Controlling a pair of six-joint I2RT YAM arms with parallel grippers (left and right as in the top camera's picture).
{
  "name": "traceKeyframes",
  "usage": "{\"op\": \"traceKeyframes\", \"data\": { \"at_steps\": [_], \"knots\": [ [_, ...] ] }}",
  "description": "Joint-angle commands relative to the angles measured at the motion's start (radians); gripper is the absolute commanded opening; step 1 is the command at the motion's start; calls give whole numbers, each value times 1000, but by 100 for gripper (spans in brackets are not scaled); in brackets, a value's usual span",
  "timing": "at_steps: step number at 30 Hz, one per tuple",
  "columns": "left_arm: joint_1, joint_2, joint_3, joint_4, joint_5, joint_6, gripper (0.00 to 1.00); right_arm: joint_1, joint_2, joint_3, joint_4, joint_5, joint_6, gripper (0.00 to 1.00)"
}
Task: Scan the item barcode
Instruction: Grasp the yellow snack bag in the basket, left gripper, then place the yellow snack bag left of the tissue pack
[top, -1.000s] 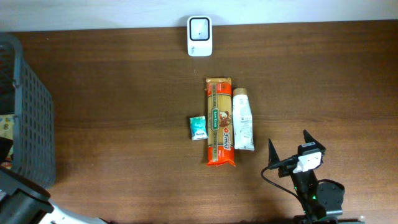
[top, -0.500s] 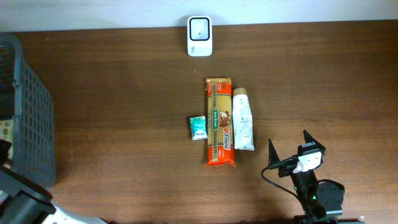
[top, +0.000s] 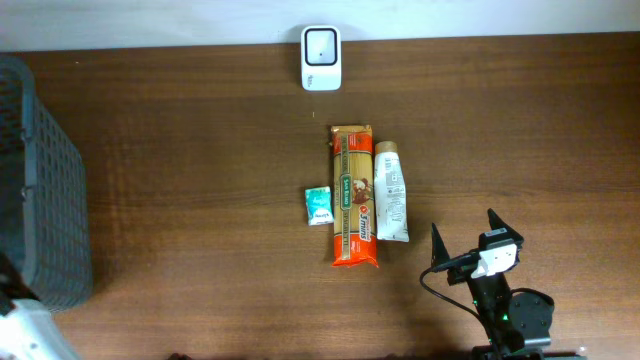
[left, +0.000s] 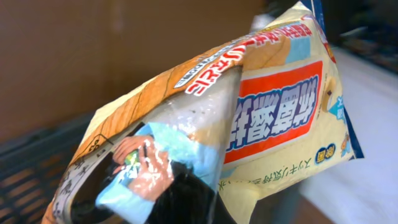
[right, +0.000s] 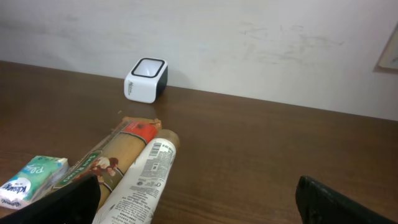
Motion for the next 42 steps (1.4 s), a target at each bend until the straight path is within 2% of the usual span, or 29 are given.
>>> {"op": "traceKeyframes", "data": {
  "at_steps": [1, 7, 9, 12, 14, 20, 29, 30, 31, 35, 38, 40, 42],
  "knots": [
    [-143, -83, 9, -60, 24, 2, 0, -1, -4, -9, -1, -5, 1, 99],
    [-521, 13, 9, -354, -37, 38, 0, -1, -4, -9, -1, -5, 1, 99],
    [-639, 81, 9, -435, -51, 93, 0, -1, -4, -9, -1, -5, 1, 99],
    [-803, 251, 8, -565, -27, 99, 0, -1, -4, -9, -1, -5, 1, 99],
    [-874, 359, 8, -589, 4, 99, 0, -1, -4, -9, -1, -5, 1, 99],
    [-946, 563, 8, -587, 43, 98, 0, -1, -4, -9, -1, -5, 1, 99],
    [-948, 593, 3, -567, 92, 87, 0, -1, -4, -9, -1, -5, 1, 99],
    [-948, 595, 0, -558, 92, 83, 2, -1, -4, -9, -1, -5, 1, 99],
    [-948, 595, 0, -558, 92, 84, 14, -1, -4, -9, -1, -5, 1, 99],
    [-948, 595, 0, -565, 87, 85, 69, -1, -4, -9, -1, -5, 1, 99],
    [-941, 595, 18, -568, 84, 85, 78, -1, -4, -9, -1, -5, 1, 99],
    [-921, 585, 68, -590, 84, 92, 79, -1, -4, -9, -1, -5, 1, 99],
    [-877, 557, 154, -628, 84, 196, 82, -1, -4, -9, -1, -5, 1, 99]
  ]
}}
